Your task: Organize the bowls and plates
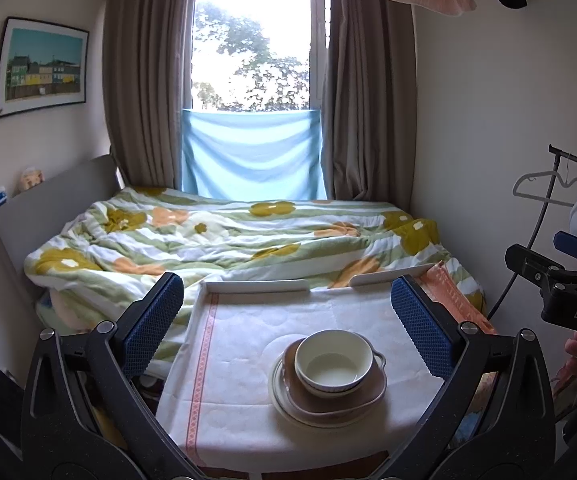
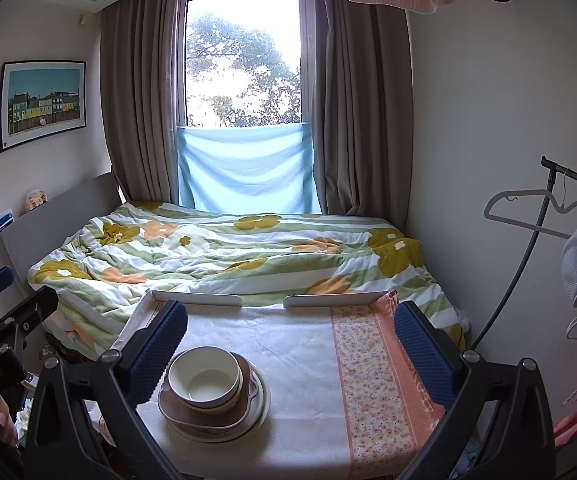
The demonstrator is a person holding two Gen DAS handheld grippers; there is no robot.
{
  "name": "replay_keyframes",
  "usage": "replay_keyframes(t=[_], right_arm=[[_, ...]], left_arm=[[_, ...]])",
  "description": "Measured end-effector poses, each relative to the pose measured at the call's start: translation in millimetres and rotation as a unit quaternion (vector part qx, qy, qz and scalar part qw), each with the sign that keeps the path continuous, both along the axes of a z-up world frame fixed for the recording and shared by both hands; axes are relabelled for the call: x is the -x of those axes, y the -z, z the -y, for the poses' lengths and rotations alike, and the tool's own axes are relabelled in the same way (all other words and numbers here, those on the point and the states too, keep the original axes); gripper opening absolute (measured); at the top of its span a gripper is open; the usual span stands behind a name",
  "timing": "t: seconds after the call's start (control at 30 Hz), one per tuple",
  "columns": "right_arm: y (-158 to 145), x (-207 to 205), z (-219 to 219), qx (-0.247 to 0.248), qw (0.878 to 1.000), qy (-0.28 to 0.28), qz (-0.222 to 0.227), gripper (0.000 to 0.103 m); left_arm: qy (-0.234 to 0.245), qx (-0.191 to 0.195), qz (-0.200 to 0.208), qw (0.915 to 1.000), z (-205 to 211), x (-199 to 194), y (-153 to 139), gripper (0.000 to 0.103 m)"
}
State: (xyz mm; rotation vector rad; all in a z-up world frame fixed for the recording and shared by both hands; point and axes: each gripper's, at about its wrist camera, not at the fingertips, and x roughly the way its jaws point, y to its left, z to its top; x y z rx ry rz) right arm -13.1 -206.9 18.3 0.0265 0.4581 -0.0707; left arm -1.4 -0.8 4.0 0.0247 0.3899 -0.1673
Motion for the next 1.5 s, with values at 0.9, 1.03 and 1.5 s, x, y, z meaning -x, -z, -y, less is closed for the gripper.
replay_keyframes(t=[0.9, 1.03, 1.5], right_arm=[[4, 3, -2, -0.003, 1.000, 0.006, 0.001, 0.103], [4, 1, -2, -0.002, 1.000, 0.006, 0.000, 0.103], [6, -9, 1, -0.007, 1.000, 0.007, -0.004, 0.103]], left_arm=[[-0.003, 0.015, -0.001, 0.9999, -13, -6, 2, 0.103], [-0.008, 0.015, -0.001, 0.9999, -13, -9, 2, 0.103], [-0.034, -0.006, 0.011, 0.9993, -15, -26, 2, 0.103]])
